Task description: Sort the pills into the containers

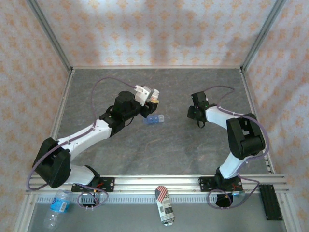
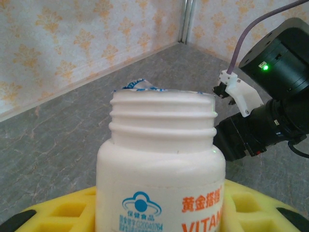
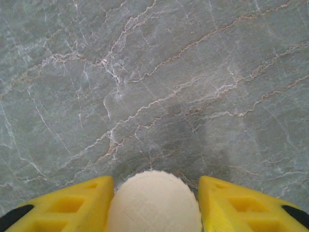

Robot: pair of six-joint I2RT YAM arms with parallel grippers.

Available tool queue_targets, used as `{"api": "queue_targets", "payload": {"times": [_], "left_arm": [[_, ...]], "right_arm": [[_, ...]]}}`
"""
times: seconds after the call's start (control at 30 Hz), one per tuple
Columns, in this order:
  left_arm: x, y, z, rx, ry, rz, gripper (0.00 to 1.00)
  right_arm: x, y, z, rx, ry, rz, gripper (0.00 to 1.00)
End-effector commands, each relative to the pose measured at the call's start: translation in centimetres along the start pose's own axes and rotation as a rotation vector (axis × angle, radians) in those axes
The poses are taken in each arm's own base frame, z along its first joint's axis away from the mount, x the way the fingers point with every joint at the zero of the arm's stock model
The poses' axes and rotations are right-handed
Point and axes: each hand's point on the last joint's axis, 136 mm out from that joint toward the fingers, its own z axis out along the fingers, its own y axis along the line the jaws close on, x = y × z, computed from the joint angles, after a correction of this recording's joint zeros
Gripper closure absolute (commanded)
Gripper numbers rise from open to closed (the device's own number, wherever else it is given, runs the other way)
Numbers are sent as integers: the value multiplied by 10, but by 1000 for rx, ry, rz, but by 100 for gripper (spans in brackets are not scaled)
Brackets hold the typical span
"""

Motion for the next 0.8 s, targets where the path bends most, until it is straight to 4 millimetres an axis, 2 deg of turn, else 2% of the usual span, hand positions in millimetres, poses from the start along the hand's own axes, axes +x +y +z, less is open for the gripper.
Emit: {"api": "queue_targets", "payload": {"times": [0.0,0.17,0.3,0.43,0.57,0.63,0.77], "left_arm": [[-7,3,-10,-30,-17,-2,100],[-1,6,-15,-53,10,-1,100],[5,9,-17,-73,36,-8,100],[17,12,-17,-78,79,-22,100],[34,15,-15,-76,127,-40,100],[43,17,-14,-76,150,-55,100],[64,23,-14,-90,227,-72,100]], "right_arm": [[-5,-3,1,19,-30,22,49],[-13,5,-15,-22,-39,25,46],[-25,22,-36,-104,-43,36,43],[-34,55,-57,-239,-6,8,37],[-31,95,-70,-324,57,-106,32],[-25,115,-73,-339,82,-175,30],[-18,137,-69,-347,98,-233,29]]}}
